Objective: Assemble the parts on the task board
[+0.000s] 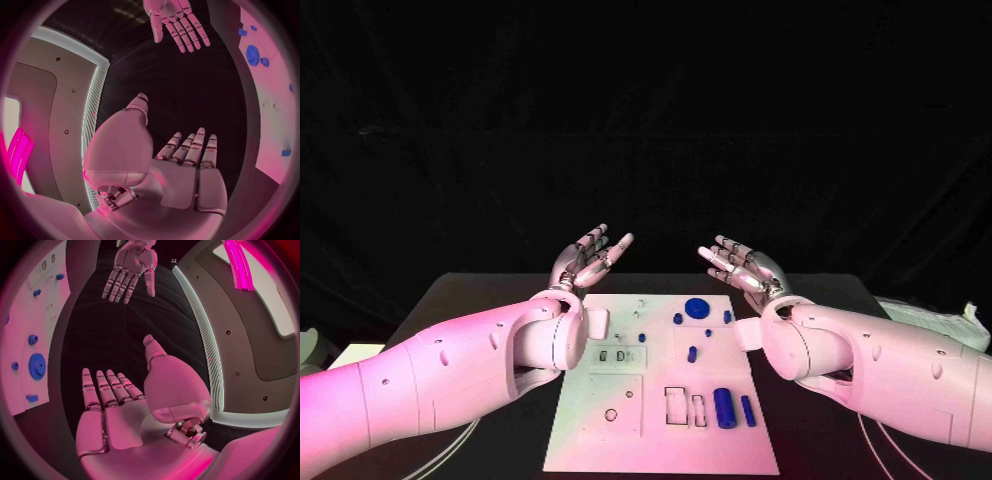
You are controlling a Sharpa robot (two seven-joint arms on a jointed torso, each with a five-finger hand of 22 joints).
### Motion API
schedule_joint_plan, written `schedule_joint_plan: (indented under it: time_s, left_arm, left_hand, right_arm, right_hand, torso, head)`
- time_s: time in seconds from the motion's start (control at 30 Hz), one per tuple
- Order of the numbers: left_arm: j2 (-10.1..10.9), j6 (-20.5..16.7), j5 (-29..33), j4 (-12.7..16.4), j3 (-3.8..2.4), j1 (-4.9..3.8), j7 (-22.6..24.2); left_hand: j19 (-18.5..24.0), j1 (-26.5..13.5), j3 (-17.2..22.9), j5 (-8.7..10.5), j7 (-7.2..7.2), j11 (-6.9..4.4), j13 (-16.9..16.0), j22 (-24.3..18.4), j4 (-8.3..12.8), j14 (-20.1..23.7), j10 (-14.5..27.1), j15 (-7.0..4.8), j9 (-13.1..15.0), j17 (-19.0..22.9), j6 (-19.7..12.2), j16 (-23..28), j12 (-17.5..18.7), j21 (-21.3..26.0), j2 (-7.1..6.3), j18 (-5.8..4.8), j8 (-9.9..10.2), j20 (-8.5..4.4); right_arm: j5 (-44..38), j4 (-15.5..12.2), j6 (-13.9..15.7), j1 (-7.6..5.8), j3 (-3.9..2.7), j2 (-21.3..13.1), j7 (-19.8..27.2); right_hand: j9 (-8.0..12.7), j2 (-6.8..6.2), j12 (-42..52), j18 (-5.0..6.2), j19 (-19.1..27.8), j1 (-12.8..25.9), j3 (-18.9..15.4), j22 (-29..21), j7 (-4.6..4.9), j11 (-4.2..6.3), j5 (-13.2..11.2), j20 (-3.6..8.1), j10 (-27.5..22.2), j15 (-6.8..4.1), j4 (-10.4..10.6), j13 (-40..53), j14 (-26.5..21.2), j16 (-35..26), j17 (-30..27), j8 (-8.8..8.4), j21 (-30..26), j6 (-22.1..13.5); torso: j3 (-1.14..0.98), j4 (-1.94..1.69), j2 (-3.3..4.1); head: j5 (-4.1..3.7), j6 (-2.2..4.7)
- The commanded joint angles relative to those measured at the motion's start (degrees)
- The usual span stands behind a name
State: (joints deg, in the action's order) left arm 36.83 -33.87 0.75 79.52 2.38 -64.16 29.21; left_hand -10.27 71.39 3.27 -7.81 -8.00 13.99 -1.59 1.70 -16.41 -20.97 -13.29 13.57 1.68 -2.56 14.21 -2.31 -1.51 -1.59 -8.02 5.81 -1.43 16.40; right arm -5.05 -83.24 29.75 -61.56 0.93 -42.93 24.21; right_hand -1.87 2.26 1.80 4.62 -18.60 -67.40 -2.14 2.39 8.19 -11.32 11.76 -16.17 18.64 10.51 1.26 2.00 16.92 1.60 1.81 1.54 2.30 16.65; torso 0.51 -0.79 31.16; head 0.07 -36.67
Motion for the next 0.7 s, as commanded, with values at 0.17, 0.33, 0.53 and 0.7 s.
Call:
schedule_joint_plan:
  time_s: [0.17,0.33,0.53,0.7]
  left_arm:
    - [-0.2,4.27,-0.03,-0.12,-0.01,-0.11,1.3]
    - [2.62,5.29,-0.1,0.09,0.0,-0.26,2.45]
    - [4.39,6.0,-0.1,1.05,0.0,-0.41,2.81]
    - [6.27,7.53,-0.13,2.88,0.0,-0.54,2.27]
  left_hand:
    - [-4.66,3.18,1.51,-0.08,-8.74,1.2,-0.62,0.9,-0.39,-8.08,-5.85,0.71,0.61,-0.99,5.02,-1.61,-0.94,-1.96,1.75,0.71,-1.13,0.4]
    - [-22.78,5.9,2.77,0.31,-8.31,0.14,-2.05,4.04,0.96,-25.06,-23.42,-1.32,2.17,-2.89,19.37,-6.1,-4.16,-8.74,4.61,2.69,-4.29,0.22]
    - [-36.71,8.5,2.88,0.41,-5.96,-2.73,-2.56,5.63,3.52,-36.04,-39.43,-4.81,3.38,-3.6,35.41,-9.09,-6.93,-14.35,6.02,4.74,-7.55,-1.27]
    - [-42.51,9.81,3.15,0.36,-4.6,-4.47,-2.3,5.44,4.87,-42.02,-45.03,-6.78,2.99,-4.15,39.71,-9.94,-7.15,-15.81,6.75,4.85,-7.7,-3.19]
  right_arm:
    - [-5.93,1.41,-12.24,-0.3,0.18,0.45,-3.95]
    - [-14.89,4.97,-6.06,-1.02,0.08,-0.39,0.23]
    - [-20.02,6.15,-5.37,-1.63,-0.09,-0.65,0.04]
    - [-26.81,6.61,-6.1,-2.49,-0.32,-1.09,-1.81]
  right_hand:
    - [-1.79,2.47,3.85,4.88,-22.28,-9.67,1.59,2.76,5.15,-1.43,0.45,-0.51,27.41,0.78,-5.44,1.77,30.22,4.68,2.01,3.2,6.54,21.52]
    - [-2.12,3.16,4.44,6.02,-27.0,-11.81,2.93,2.66,4.29,0.46,-0.74,-0.04,35.35,-1.03,-7.64,1.64,37.89,5.48,1.88,4.01,8.16,32.78]
    - [-1.91,3.31,3.35,6.11,-31.34,-12.15,4.61,2.22,3.73,1.85,-1.25,1.4,39.94,-2.54,-9.42,1.54,43.46,5.12,1.87,3.02,9.28,37.22]
    - [-1.97,2.98,2.57,6.11,-35.11,-11.68,6.61,2.17,3.0,2.88,-1.36,3.09,43.62,-4.07,-11.01,1.54,48.27,5.25,2.08,2.63,10.54,40.18]
  torso:
    - [0.01,-0.02,0.0]
    - [0.06,-0.57,0.72]
    - [0.09,-0.69,1.47]
    - [0.01,-0.8,2.19]
  head:
    - [0.0,0.0]
    - [-0.71,-0.38]
    - [-0.98,-0.06]
    - [-1.23,0.18]
